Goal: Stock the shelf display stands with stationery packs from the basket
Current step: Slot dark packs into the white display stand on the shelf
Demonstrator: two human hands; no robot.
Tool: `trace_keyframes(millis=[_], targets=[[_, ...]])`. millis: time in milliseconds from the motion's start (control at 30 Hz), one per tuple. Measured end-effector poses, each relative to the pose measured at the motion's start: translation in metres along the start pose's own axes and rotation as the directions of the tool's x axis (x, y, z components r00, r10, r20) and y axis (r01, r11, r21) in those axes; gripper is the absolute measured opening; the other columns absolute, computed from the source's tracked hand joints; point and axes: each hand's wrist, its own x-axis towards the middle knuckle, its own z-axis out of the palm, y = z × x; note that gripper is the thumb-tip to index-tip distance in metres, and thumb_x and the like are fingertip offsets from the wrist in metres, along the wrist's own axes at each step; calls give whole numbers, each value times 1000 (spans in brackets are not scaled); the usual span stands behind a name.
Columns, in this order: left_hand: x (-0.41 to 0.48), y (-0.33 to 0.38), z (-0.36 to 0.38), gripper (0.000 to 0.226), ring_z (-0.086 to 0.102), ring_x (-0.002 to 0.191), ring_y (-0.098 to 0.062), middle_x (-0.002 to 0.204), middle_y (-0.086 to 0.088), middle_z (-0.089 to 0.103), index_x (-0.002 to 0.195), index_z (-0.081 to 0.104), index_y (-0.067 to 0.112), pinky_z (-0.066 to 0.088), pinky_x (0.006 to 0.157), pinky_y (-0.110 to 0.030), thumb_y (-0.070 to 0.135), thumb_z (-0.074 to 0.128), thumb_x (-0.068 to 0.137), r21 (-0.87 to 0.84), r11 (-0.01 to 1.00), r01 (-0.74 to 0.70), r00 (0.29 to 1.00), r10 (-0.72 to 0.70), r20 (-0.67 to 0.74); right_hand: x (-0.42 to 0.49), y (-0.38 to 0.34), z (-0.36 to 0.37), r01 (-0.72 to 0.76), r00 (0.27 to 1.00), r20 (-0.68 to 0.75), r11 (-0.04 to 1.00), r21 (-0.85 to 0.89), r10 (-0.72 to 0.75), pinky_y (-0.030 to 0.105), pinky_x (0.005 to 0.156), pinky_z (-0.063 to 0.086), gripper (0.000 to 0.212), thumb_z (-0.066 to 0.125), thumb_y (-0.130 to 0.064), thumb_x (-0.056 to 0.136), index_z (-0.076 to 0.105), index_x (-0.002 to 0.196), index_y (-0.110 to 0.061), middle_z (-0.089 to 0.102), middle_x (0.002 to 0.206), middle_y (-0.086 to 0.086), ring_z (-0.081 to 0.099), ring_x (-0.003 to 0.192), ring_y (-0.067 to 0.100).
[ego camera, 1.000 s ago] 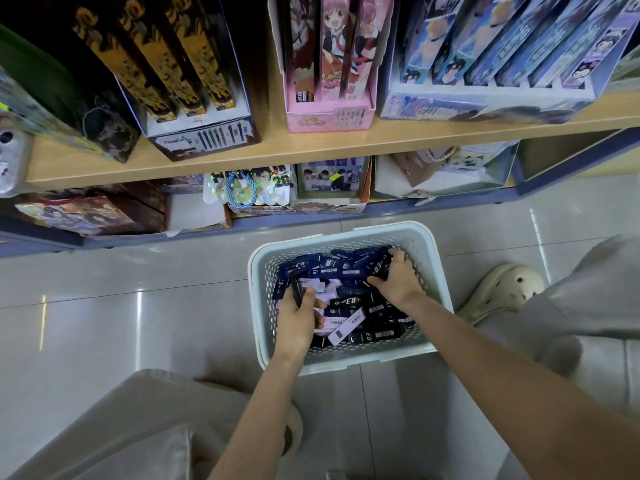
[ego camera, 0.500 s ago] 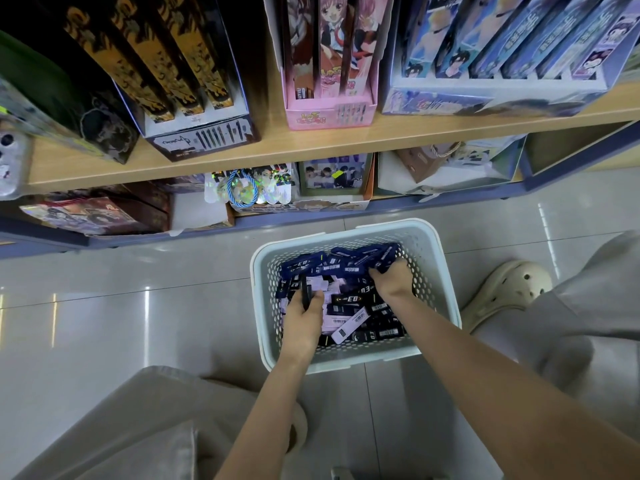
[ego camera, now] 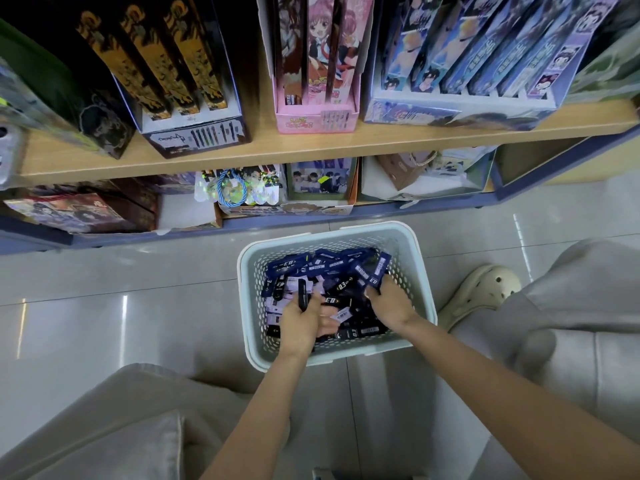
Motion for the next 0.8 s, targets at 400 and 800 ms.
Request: trace_keyframes(millis=[400, 800], targets=[[-28, 26, 0, 28, 70, 89, -26, 99, -12, 73, 110, 63, 11, 58, 77, -39, 31, 48, 98, -256, 967, -9, 997, 29, 73, -60, -59, -7, 238, 925, 252, 950, 203, -285, 47, 89, 52, 23, 40, -16, 100, 46, 122, -22, 62, 103, 4, 63, 89, 20], [-73, 62, -17, 20, 63, 61, -11, 75, -3, 67, 97, 62, 10, 50, 55, -21, 22, 47, 100, -352, 887, -299, 952, 251, -177, -125, -118, -22, 546, 835, 3, 827, -132, -550, 37, 69, 48, 27, 35, -18, 102, 50, 123, -11, 63, 79, 11, 57, 68, 26]])
